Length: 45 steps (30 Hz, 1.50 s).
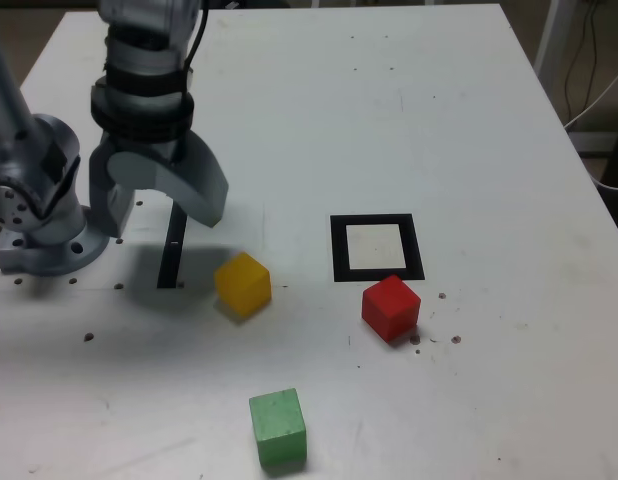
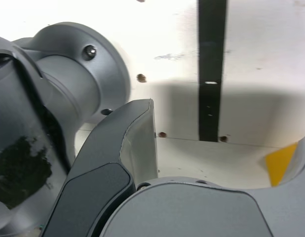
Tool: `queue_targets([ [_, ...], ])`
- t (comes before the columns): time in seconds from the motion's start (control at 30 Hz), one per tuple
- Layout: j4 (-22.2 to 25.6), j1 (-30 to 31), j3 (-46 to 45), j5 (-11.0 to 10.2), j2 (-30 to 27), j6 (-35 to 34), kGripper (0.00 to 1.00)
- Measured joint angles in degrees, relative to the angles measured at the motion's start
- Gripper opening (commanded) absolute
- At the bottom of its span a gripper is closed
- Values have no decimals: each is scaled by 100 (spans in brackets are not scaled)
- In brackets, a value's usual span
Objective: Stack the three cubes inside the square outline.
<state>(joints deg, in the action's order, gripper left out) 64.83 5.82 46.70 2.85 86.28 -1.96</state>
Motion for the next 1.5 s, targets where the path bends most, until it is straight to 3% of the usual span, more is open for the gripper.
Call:
queue_targets([
  [0.47, 894, 838, 1731, -199, 663, -135, 100],
  [0.87, 1606, 1509, 3432, -280, 1692, -178, 100],
  [1.23, 1886, 1781, 4689, -334, 2581, 112, 100],
  [1.5, 1962, 1787, 5198, -493, 3114, 523, 100],
])
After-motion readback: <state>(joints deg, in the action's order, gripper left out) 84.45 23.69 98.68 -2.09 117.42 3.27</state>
